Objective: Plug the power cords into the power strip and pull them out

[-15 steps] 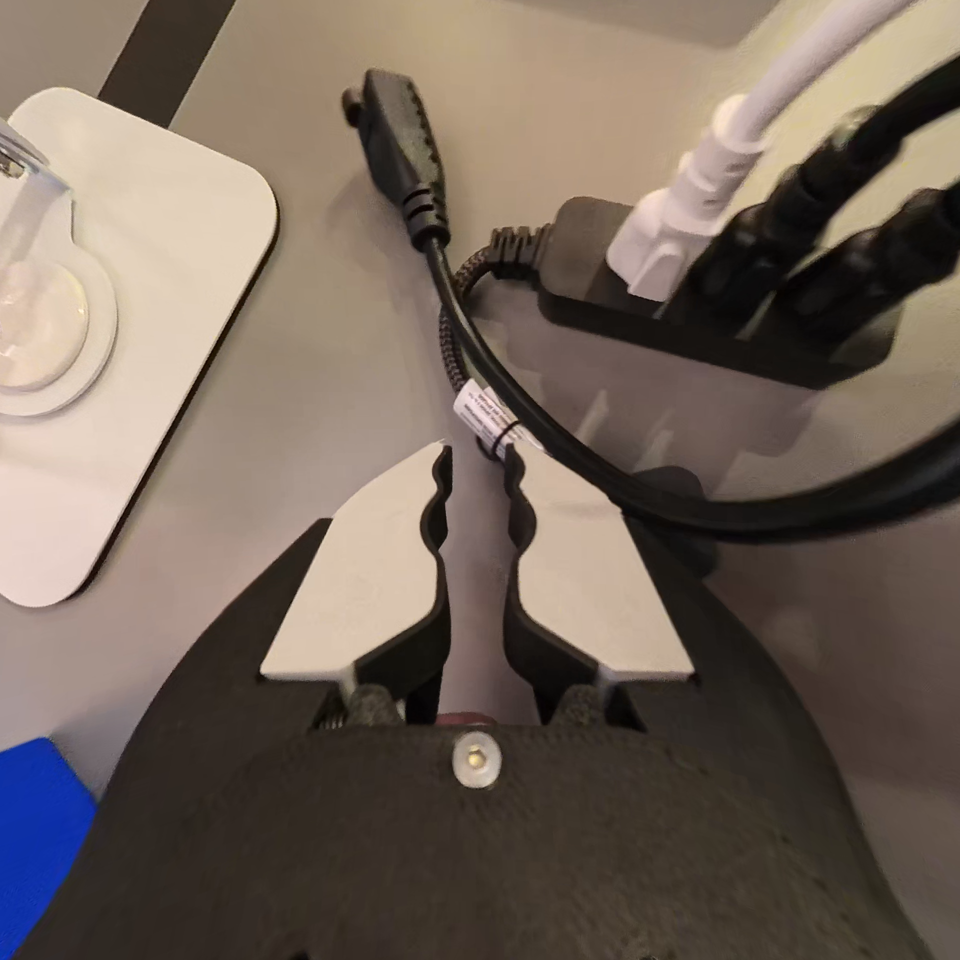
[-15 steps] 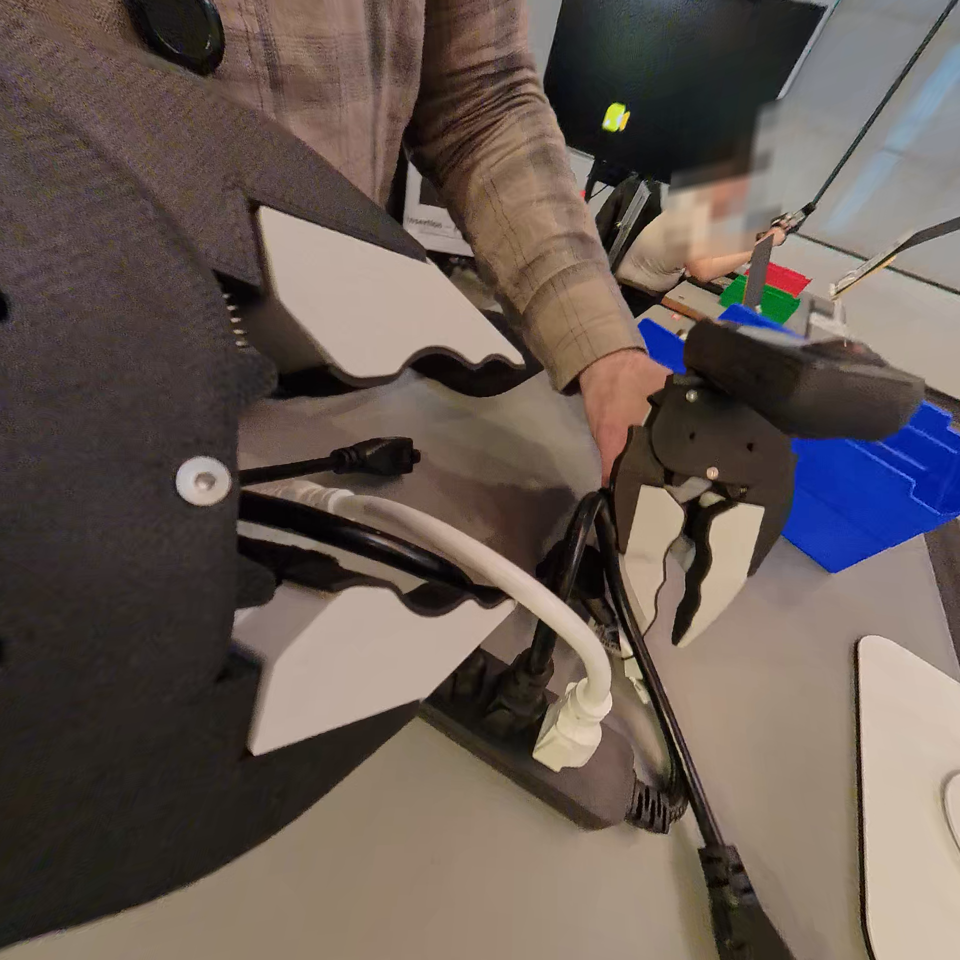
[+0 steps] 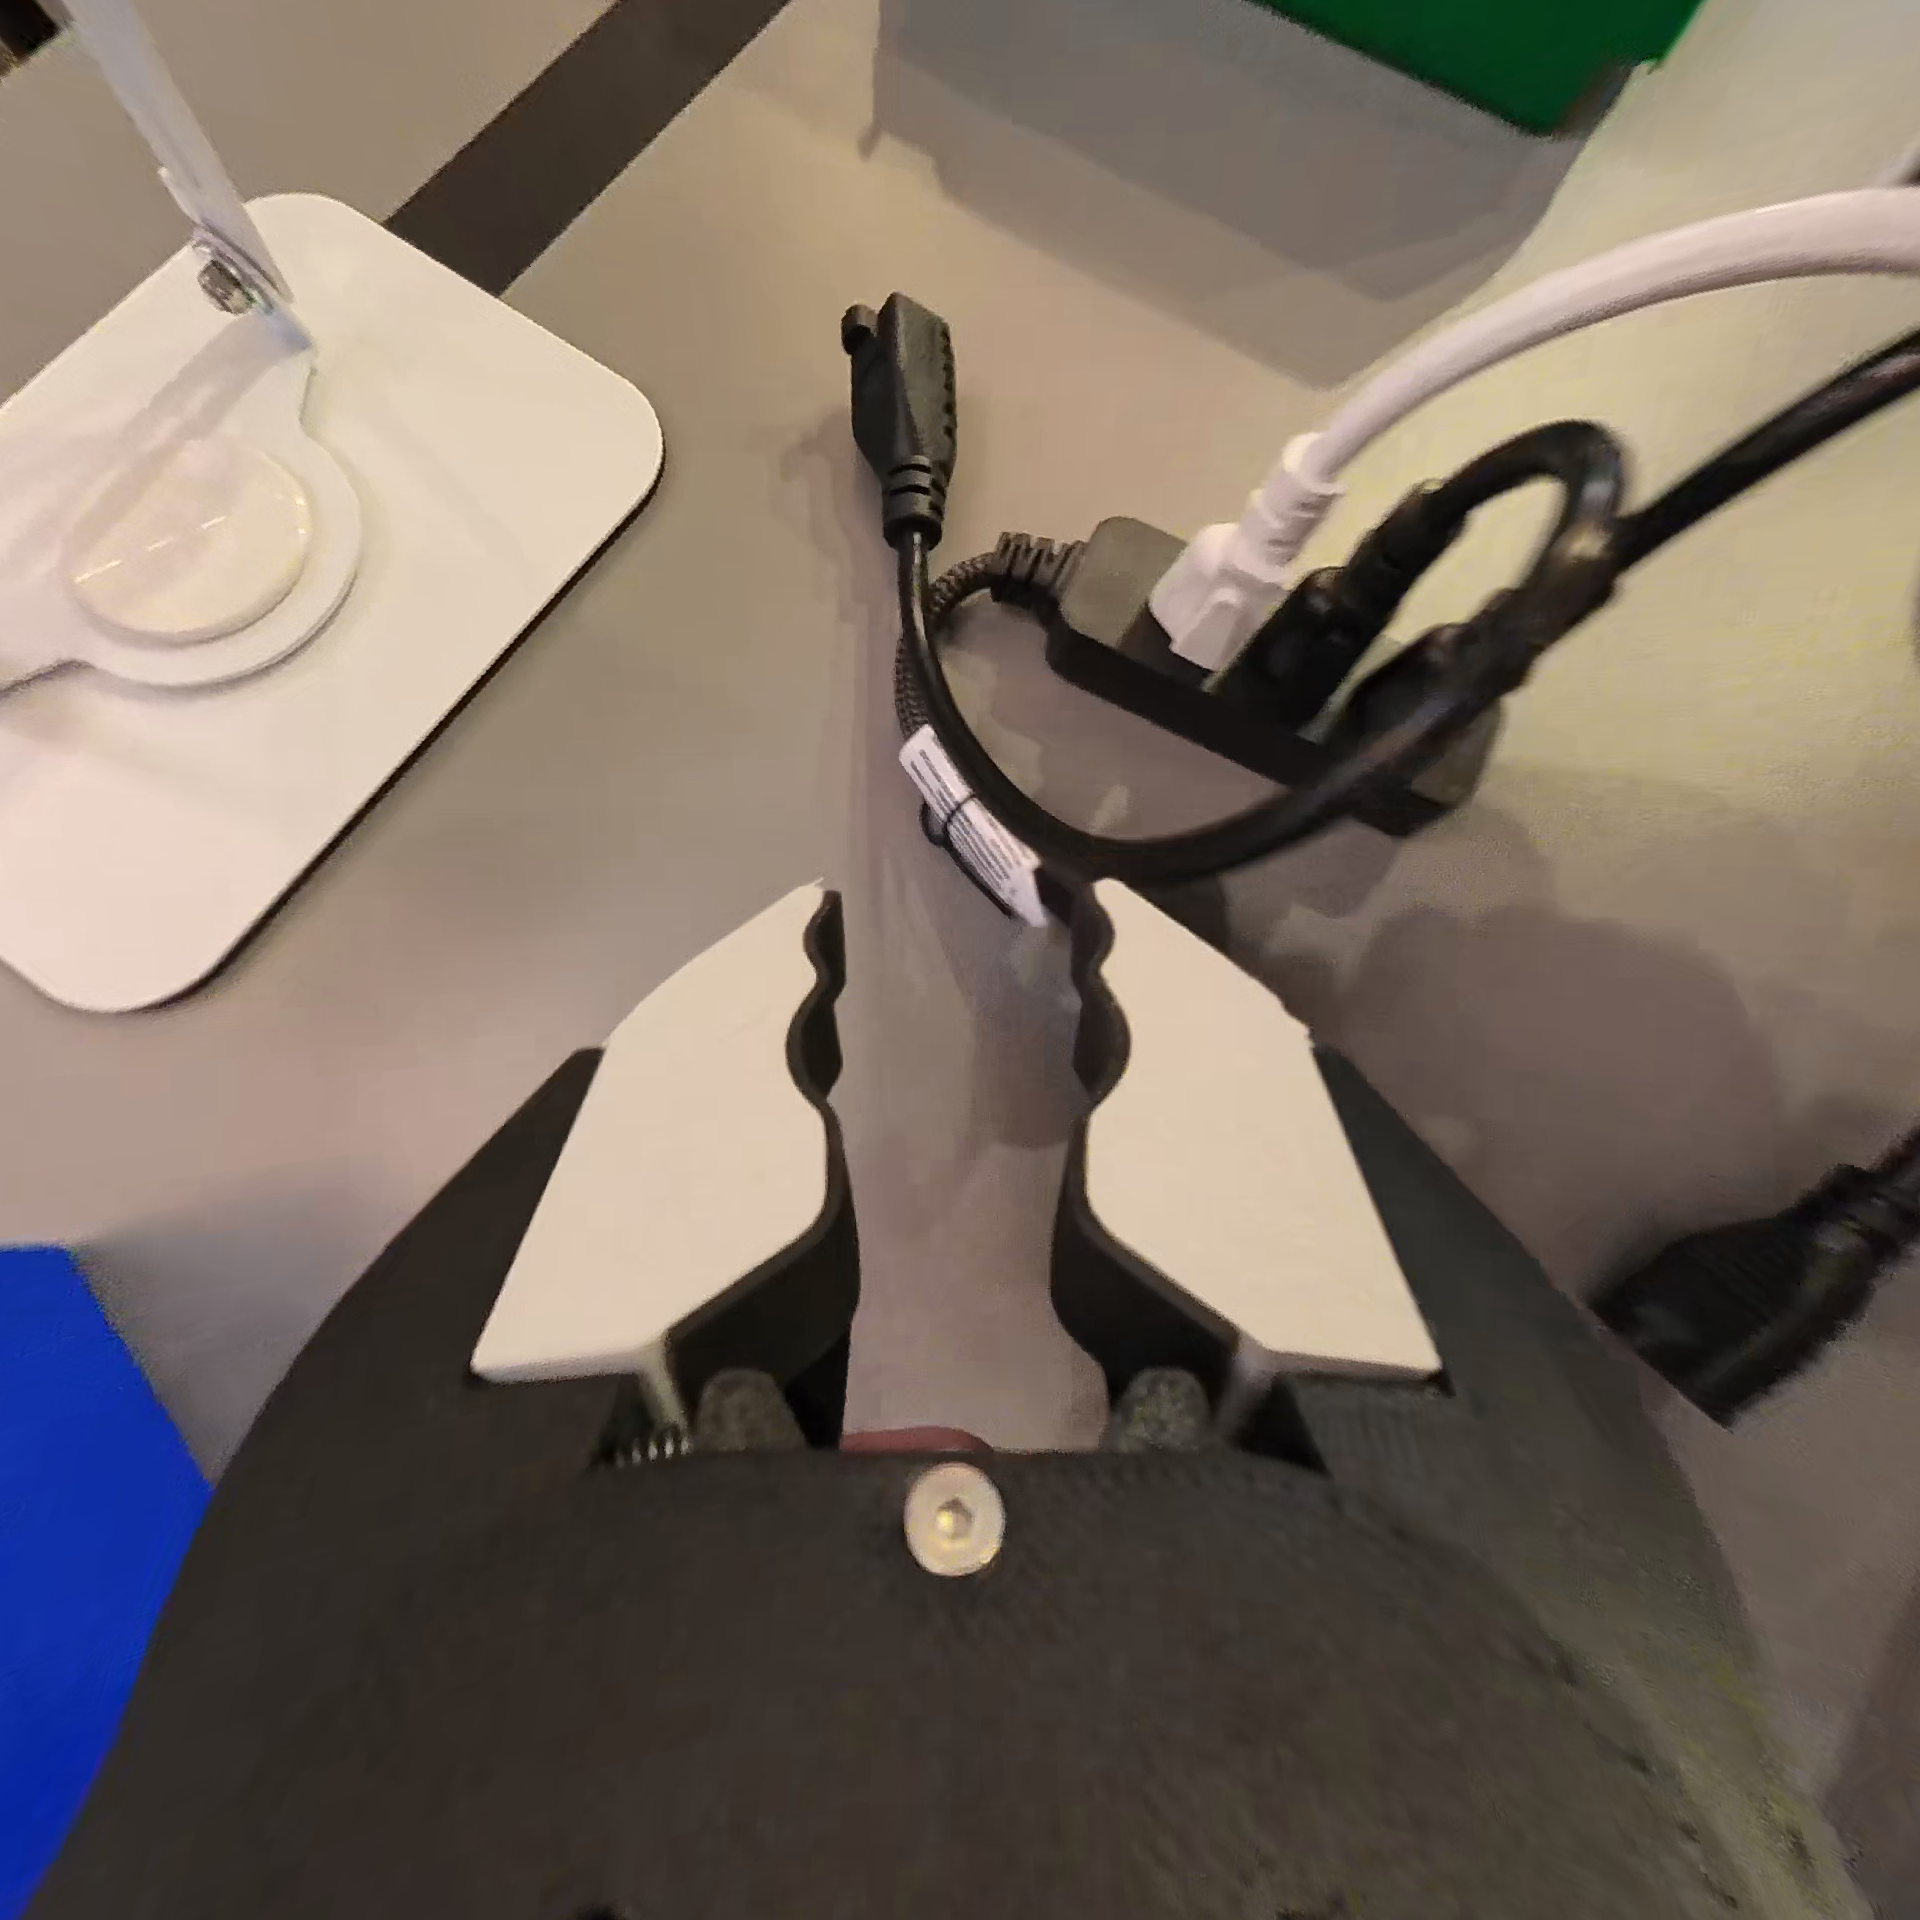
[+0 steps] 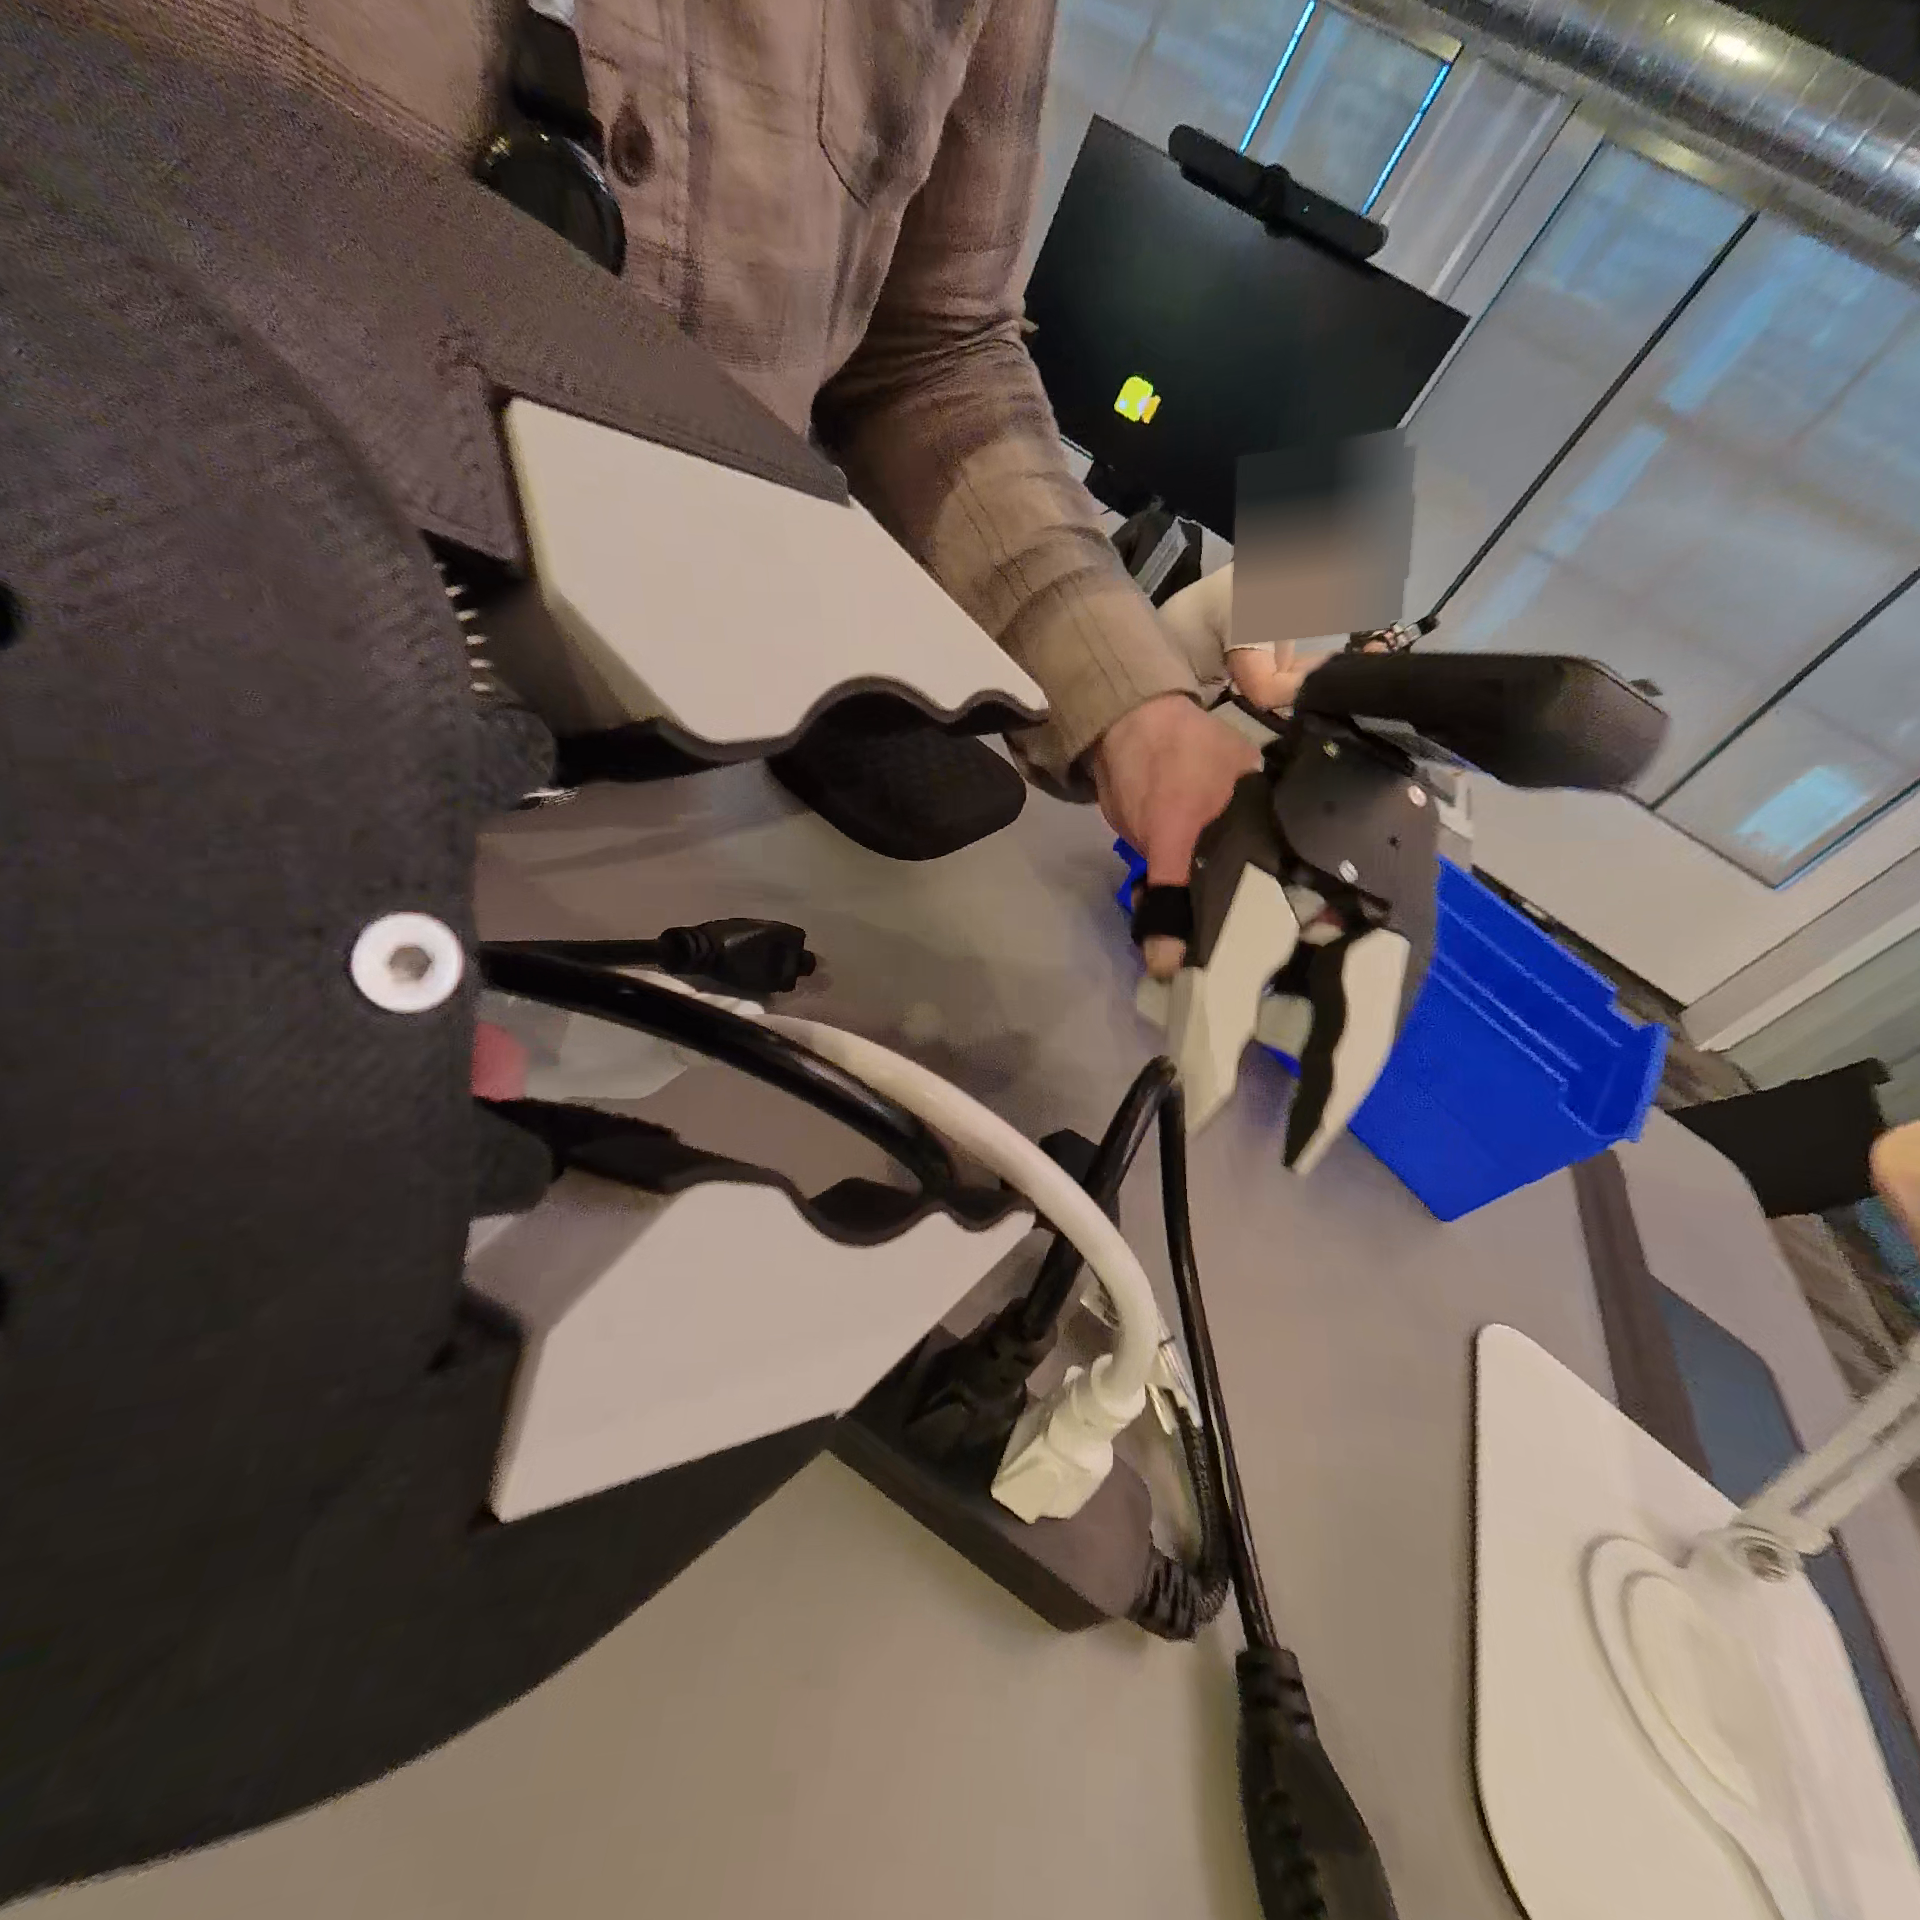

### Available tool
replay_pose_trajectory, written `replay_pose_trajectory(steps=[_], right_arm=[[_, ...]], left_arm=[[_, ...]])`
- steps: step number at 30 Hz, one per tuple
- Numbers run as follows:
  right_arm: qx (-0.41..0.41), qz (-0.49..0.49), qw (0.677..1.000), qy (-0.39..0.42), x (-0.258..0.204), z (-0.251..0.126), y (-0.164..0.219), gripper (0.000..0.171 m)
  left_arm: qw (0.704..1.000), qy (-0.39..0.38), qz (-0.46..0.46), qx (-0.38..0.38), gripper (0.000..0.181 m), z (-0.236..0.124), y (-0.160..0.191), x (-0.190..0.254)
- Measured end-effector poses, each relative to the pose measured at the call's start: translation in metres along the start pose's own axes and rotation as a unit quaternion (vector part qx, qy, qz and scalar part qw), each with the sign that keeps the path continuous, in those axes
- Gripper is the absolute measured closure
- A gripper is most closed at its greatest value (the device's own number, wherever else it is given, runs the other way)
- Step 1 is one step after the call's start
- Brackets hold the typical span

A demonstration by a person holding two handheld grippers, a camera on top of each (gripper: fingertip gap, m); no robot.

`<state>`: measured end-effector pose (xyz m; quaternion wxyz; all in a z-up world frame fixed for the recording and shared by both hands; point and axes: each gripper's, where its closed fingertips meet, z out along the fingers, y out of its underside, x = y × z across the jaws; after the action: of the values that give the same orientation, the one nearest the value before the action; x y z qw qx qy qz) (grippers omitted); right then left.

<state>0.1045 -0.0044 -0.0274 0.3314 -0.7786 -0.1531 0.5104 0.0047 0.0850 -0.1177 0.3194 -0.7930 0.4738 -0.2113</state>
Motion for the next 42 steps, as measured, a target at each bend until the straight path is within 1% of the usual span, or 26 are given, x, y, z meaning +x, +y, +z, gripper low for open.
replay_pose_trajectory(steps=[1,3,5,7,8,11,12,13,14,15,16,17,18,21,23,24,26,28,32,35,40,42], right_arm=[[0.006,-0.006,1.0,0.004,0.002,-0.007,-0.002,0.092],[0.006,-0.021,0.999,0.031,0.013,-0.019,-0.001,0.1],[-0.022,-0.038,0.997,0.067,0.029,-0.027,0.008,0.111],[-0.042,-0.058,0.992,0.107,0.048,-0.033,0.014,0.116],[-0.053,-0.058,0.991,0.106,0.051,-0.034,0.018,0.117],[-0.047,-0.028,0.996,0.068,0.05,-0.031,0.02,0.12],[-0.044,-0.028,0.997,0.056,0.047,-0.031,0.019,0.127],[-0.038,-0.026,0.998,0.045,0.045,-0.032,0.018,0.13],[-0.018,-0.016,0.999,0.027,0.042,-0.034,0.013,0.13],[0.007,0.001,1.0,0.015,0.042,-0.037,0.008,0.135],[0.017,0.007,0.999,0.026,0.049,-0.041,0.007,0.136],[0.016,0.003,0.998,0.058,0.061,-0.043,0.009,0.133],[0.006,-0.008,0.996,0.088,0.072,-0.044,0.015,0.134],[-0.071,-0.039,0.987,0.137,0.093,-0.031,0.045,0.141],[-0.095,-0.059,0.981,0.156,0.098,-0.02,0.054,0.148],[-0.104,-0.066,0.98,0.157,0.098,-0.013,0.057,0.148],[-0.117,-0.077,0.979,0.145,0.094,0.004,0.064,0.155],[-0.137,-0.084,0.977,0.138,0.091,0.019,0.073,0.156],[-0.13,-0.082,0.979,0.133,0.081,0.04,0.079,0.163],[-0.135,-0.063,0.982,0.116,0.071,0.054,0.087,0.163],[-0.136,-0.069,0.983,0.099,0.054,0.077,0.089,0.165],[-0.121,-0.073,0.985,0.103,0.053,0.084,0.087,0.166]], left_arm=[[1.0,0.003,-0.006,0.008,0.14,-0.01,0.0,0.005],[0.999,0.02,-0.031,0.022,0.141,-0.026,0.003,0.02],[0.997,0.055,-0.051,0.029,0.142,-0.037,0.008,0.043],[0.995,0.078,-0.059,0.031,0.141,-0.041,0.013,0.063],[0.993,0.095,-0.057,0.029,0.141,-0.042,0.014,0.075],[0.995,0.091,-0.045,0.011,0.14,-0.032,0.018,0.088],[0.995,0.085,-0.043,0.004,0.141,-0.025,0.019,0.088],[0.996,0.074,-0.041,0.0,0.141,-0.018,0.019,0.085],[0.997,0.063,-0.041,0.004,0.14,-0.012,0.016,0.081],[0.997,0.055,-0.046,0.013,0.14,-0.007,0.011,0.077],[0.997,0.051,-0.051,0.022,0.14,-0.003,0.006,0.073],[0.997,0.051,-0.053,0.029,0.14,0.001,0.0,0.071],[0.997,0.046,-0.054,0.035,0.137,0.004,-0.005,0.068],[0.997,0.048,-0.045,0.035,0.138,0.014,-0.014,0.065],[0.998,0.043,-0.03,0.029,0.138,0.02,-0.016,0.064],[0.999,0.043,-0.021,0.024,0.138,0.023,-0.018,0.063],[0.999,0.044,-0.017,0.021,0.139,0.027,-0.021,0.061],[0.999,0.046,-0.014,0.025,0.142,0.03,-0.027,0.057],[0.998,0.055,-0.017,0.034,0.141,0.035,-0.038,0.05],[0.998,0.06,-0.007,0.035,0.141,0.037,-0.046,0.048],[0.996,0.081,0.021,0.024,0.141,0.045,-0.055,0.05],[0.995,0.087,0.034,0.019,0.14,0.05,-0.06,0.051]])
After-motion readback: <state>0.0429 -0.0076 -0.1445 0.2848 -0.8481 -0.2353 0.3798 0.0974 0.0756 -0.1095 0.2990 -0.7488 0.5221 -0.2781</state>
